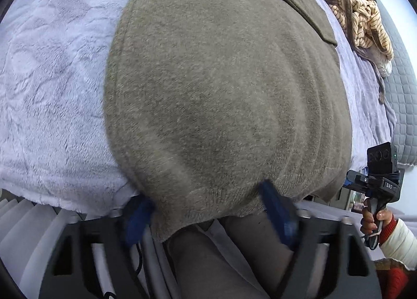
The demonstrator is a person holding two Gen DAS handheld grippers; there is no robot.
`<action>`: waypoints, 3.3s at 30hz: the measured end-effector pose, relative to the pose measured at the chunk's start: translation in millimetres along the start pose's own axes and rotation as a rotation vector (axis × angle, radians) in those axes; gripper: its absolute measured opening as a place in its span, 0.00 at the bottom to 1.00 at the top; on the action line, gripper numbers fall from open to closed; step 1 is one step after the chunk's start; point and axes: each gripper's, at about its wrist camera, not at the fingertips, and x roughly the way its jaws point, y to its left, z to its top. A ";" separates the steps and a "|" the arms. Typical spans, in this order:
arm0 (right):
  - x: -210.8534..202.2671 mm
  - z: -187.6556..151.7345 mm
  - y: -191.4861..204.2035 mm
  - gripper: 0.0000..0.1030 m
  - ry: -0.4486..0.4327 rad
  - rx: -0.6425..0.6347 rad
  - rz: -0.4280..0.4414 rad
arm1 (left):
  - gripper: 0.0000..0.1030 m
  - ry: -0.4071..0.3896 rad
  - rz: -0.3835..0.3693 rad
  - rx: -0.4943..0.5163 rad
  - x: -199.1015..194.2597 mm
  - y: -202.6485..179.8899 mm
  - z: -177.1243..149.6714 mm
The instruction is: Fold small clothes
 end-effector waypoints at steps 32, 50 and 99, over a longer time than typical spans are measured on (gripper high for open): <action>-102.1 178.0 124.9 0.07 -0.353 -0.062 0.578 | 0.12 -0.430 -0.374 -0.117 -148.0 -26.4 188.7; -18.9 402.9 32.6 0.11 -0.268 0.200 0.290 | 0.14 -0.302 -0.048 -0.224 -33.1 -5.3 366.4; -77.4 205.9 6.7 0.56 -0.189 0.094 -0.020 | 0.64 -0.228 0.204 -0.211 -49.1 -12.7 227.9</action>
